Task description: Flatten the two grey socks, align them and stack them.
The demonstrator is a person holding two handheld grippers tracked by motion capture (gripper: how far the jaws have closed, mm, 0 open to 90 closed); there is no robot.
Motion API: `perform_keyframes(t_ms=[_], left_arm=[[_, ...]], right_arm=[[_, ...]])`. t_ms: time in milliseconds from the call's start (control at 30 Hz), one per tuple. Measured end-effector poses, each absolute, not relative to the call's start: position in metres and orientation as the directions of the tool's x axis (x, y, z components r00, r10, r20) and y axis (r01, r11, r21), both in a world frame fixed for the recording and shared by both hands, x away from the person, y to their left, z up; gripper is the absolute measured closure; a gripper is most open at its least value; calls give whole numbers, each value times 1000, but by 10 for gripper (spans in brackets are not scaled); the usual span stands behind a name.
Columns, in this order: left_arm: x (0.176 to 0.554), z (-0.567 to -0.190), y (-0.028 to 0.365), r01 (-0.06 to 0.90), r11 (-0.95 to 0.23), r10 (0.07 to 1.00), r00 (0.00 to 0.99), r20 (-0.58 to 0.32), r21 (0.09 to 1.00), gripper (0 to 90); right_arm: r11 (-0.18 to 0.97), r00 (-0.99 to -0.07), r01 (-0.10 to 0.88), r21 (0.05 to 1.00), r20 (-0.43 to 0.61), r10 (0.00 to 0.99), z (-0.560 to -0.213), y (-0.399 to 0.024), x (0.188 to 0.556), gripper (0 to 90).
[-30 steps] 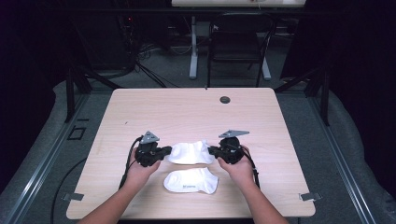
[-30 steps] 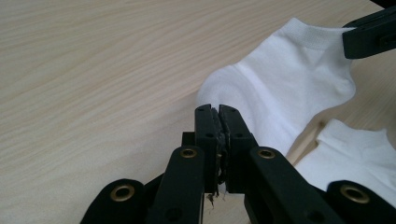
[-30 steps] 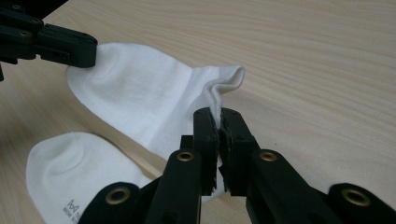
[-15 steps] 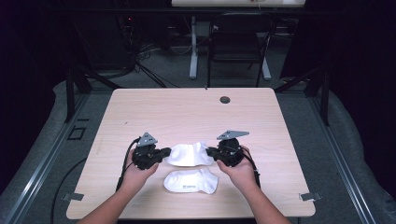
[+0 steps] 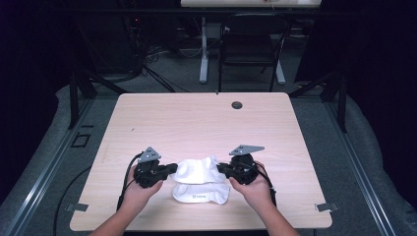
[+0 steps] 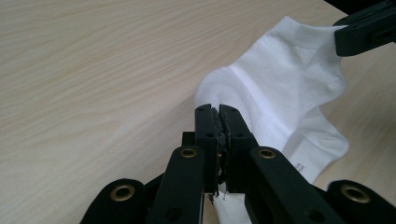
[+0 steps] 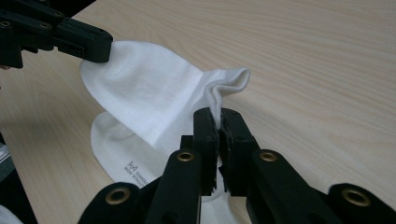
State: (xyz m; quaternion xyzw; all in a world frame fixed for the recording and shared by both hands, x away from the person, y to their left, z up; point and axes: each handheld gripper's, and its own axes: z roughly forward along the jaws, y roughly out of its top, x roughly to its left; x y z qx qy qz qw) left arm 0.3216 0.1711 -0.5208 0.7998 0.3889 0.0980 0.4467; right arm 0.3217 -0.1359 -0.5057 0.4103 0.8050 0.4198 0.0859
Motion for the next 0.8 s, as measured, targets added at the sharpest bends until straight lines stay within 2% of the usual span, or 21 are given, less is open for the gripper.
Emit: perform_keyframes(t_ms=[367,800], left_arm=[[299,-523,172,524,-303,692,695,-195,796,872],[287,-530,175,534,-277,690,690,-221,799,872]], right_arm=[[344,-676,573,744,192,711,-505,-134,297,860],[329,-663,589,738,208,719,-511,-142,284,860]])
